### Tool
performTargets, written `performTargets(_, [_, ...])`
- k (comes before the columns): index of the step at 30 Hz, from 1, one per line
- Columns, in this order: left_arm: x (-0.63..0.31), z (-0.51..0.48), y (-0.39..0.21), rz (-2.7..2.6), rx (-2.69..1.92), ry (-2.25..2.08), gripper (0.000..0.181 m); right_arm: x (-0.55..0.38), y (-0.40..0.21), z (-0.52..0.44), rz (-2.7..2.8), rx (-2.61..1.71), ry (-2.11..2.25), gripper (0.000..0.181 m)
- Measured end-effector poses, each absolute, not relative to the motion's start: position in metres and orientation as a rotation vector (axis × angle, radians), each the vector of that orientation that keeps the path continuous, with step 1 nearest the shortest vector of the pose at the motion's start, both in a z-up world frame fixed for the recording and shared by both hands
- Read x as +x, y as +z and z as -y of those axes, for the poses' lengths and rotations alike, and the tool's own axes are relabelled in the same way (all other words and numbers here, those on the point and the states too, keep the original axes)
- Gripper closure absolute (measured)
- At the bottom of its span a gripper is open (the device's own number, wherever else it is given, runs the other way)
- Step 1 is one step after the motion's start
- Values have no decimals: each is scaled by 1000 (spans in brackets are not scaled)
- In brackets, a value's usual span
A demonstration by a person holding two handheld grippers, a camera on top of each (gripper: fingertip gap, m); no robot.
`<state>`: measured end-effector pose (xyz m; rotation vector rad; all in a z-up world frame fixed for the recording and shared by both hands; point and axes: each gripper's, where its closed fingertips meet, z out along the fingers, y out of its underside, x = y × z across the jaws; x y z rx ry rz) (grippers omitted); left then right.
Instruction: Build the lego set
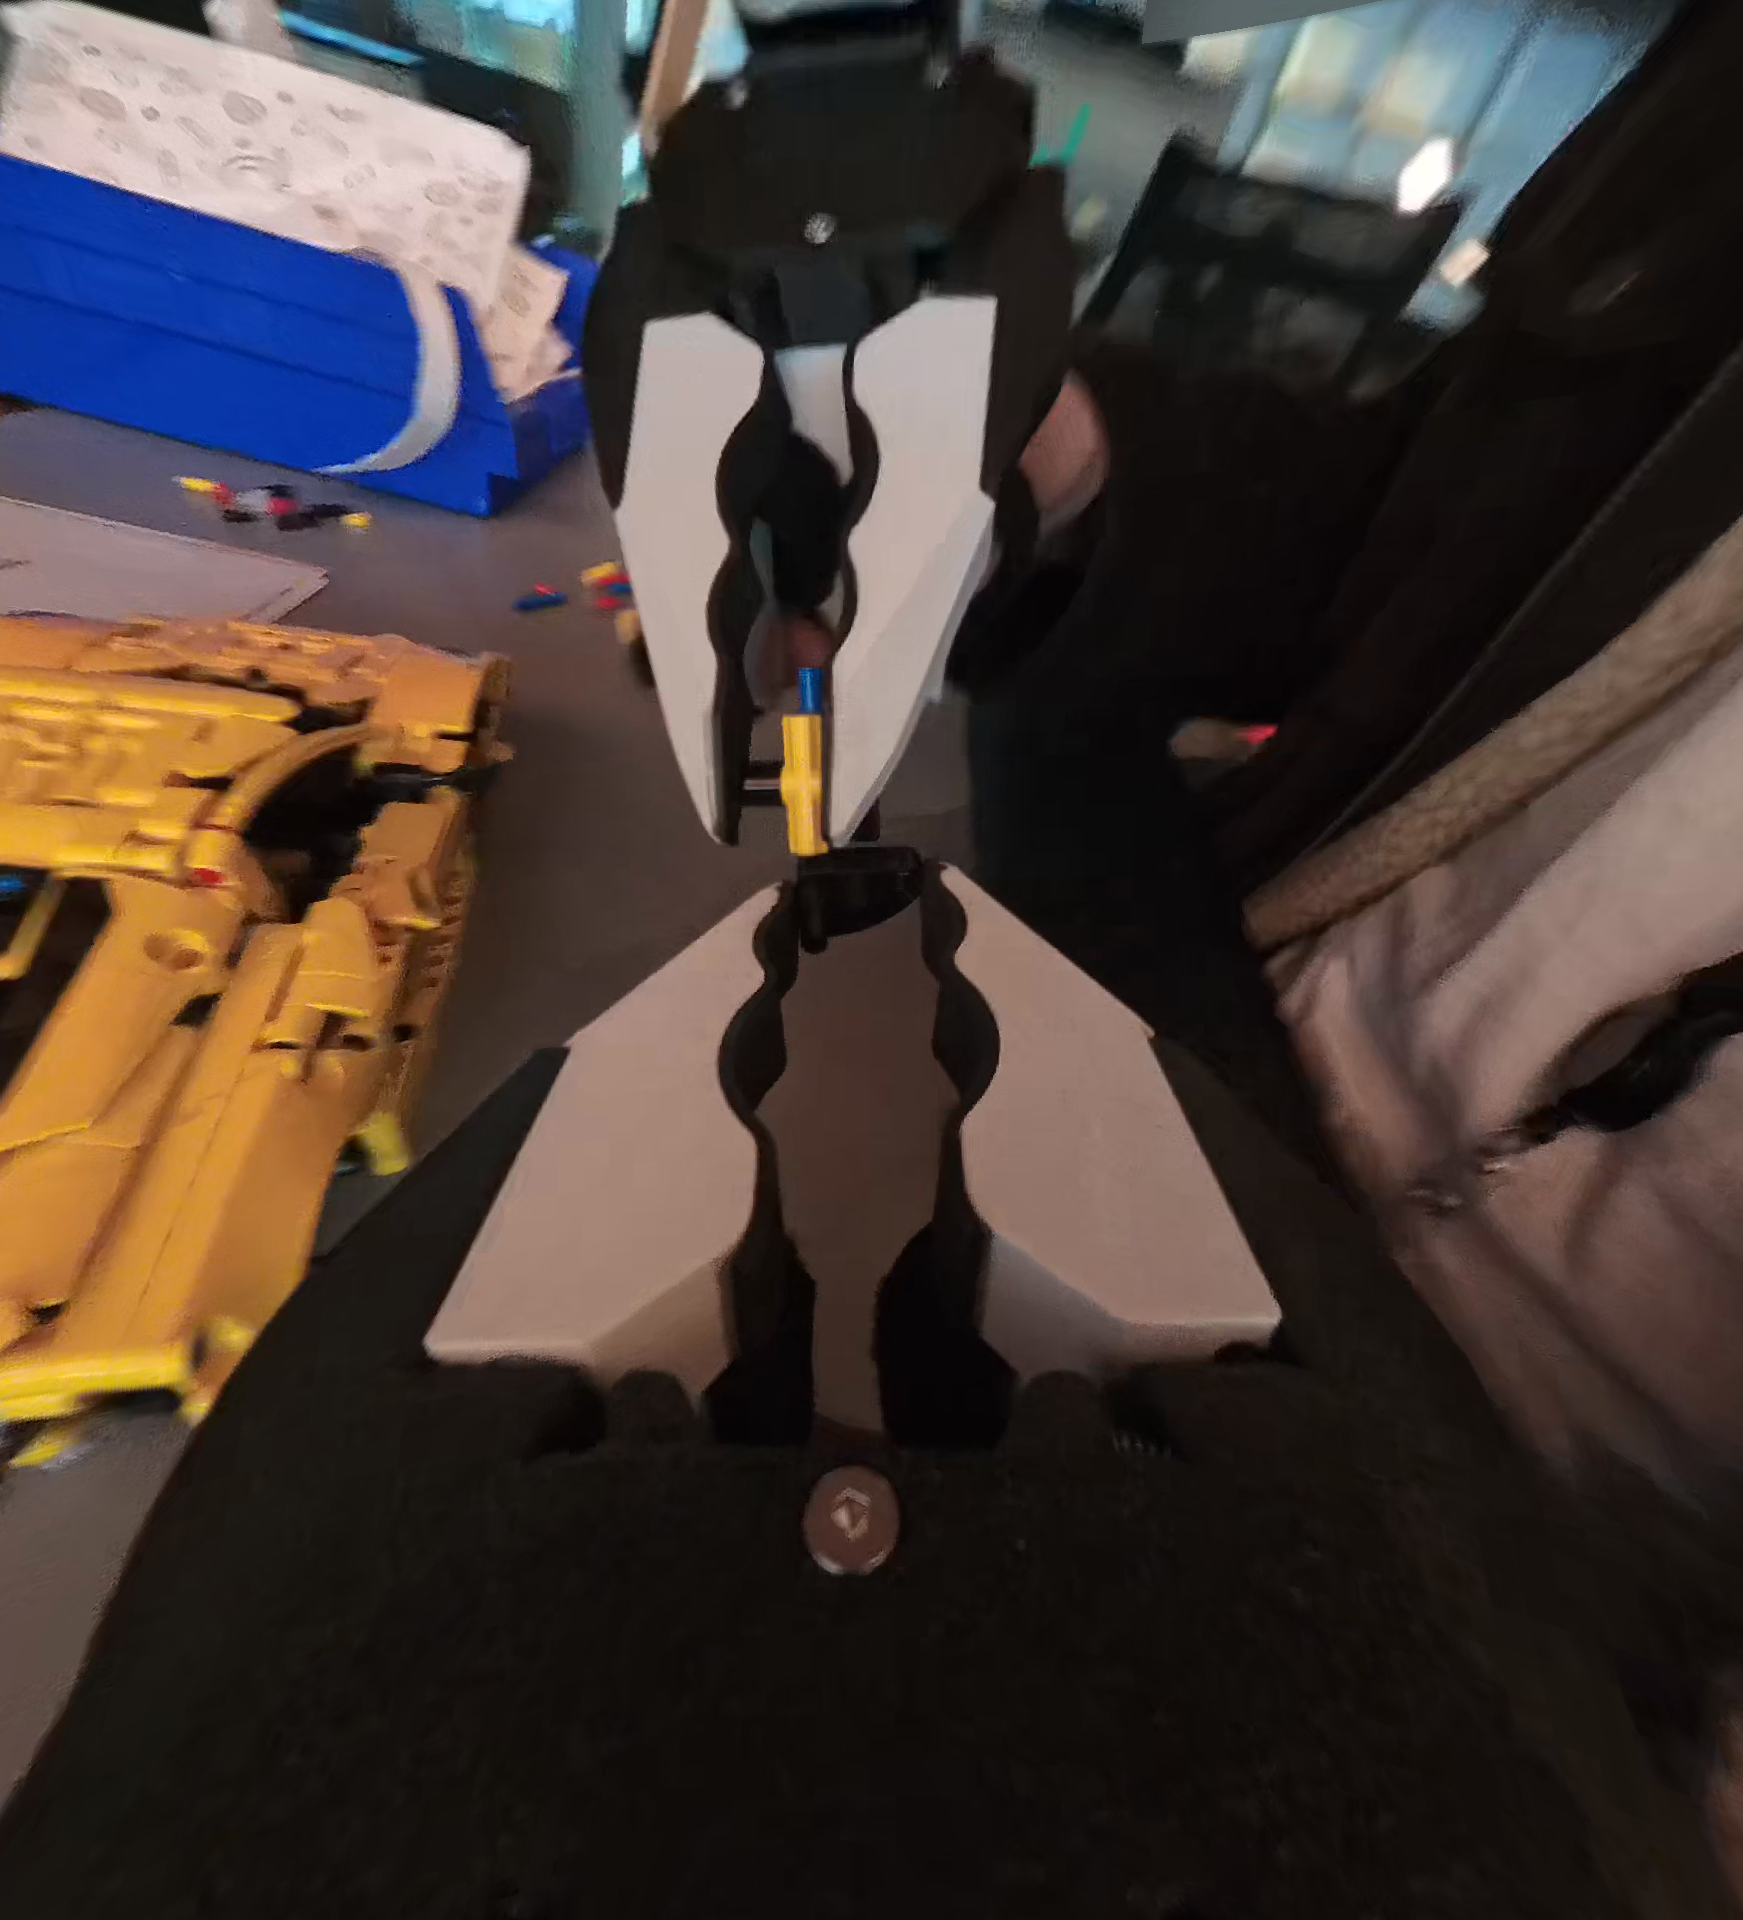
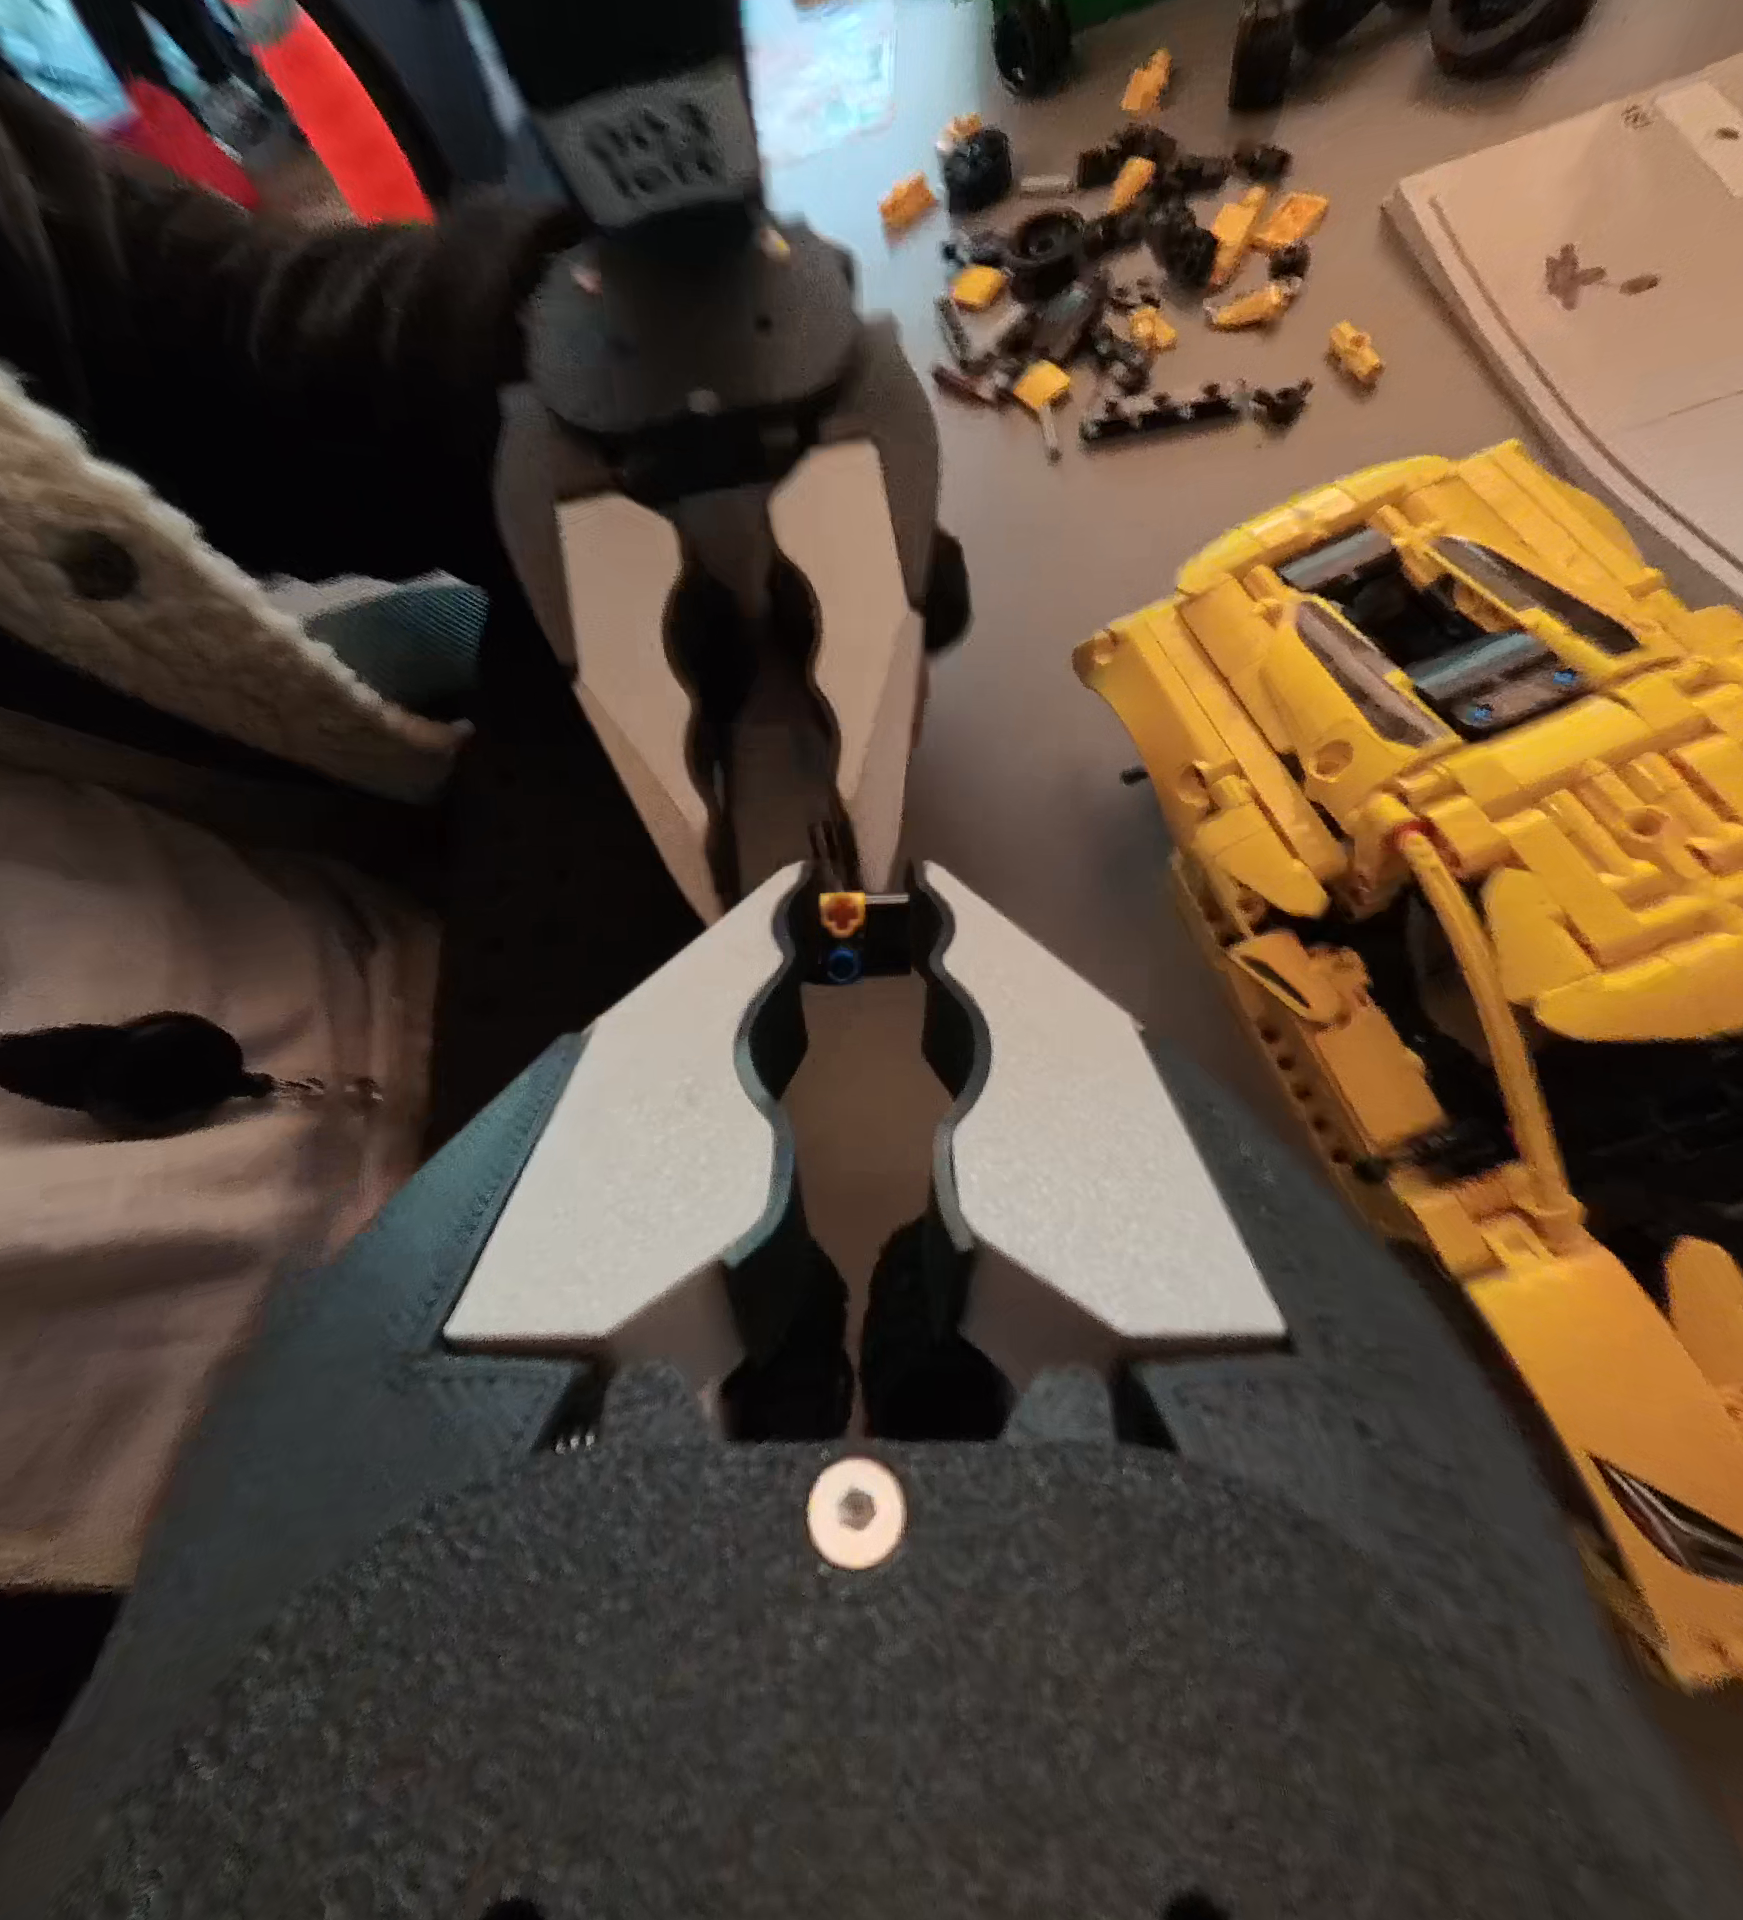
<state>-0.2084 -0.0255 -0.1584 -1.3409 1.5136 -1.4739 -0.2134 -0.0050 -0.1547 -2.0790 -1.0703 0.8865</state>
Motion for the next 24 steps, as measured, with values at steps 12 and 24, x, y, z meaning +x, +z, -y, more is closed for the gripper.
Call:
performTargets(12, [-218,-6,-135,-1259,-1398,-1621,158,-172,-214,5,1022,-2188,757,166])
performTargets(24, [-215,-6,-154,-1339,-1447,-1494,158,-174,-242,17,1423,-2354,355,163])
